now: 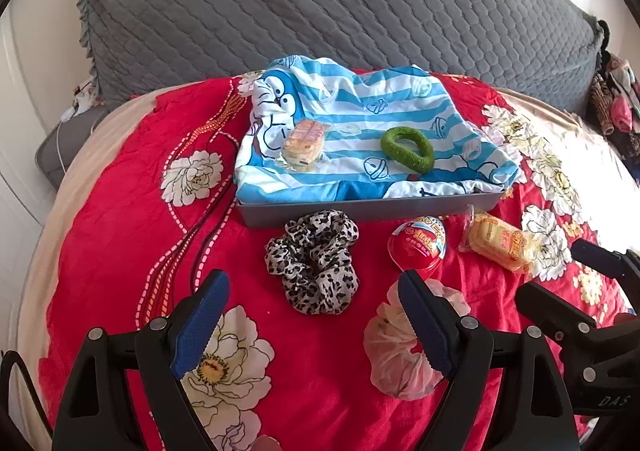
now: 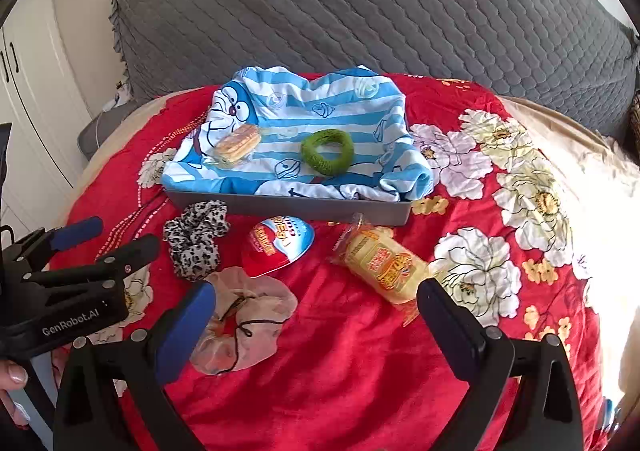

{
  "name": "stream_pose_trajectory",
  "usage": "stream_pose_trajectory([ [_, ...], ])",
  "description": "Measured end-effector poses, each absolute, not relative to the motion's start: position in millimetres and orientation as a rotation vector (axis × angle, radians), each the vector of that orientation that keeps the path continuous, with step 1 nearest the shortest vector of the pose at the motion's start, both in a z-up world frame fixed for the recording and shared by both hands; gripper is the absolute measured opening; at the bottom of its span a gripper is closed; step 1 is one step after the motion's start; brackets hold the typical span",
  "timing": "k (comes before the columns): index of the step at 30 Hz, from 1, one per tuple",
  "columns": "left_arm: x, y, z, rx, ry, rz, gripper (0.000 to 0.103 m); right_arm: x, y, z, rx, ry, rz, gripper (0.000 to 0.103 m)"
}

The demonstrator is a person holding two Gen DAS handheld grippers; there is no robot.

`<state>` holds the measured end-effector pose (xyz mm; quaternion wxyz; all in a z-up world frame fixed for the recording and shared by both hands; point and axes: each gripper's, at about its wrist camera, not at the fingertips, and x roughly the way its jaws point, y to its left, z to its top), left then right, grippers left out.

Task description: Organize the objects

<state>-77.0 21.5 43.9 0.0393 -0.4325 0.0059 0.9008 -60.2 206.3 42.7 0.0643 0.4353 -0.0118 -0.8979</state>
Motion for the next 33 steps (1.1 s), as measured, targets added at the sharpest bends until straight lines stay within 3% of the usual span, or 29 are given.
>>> stream_pose_trajectory([
  [7, -71.5, 19.3, 41.4, -1.334, 0.013, 2.76, 0.088, -55.4, 198.6, 44.8, 1.293, 0.047, -2.729, 0.102],
  [33, -45.4, 23.4, 53.7, -1.297, 0.056, 2.774, 0.089, -27.2, 195.2, 54.0, 1.273, 0.082, -2.743, 0.102],
])
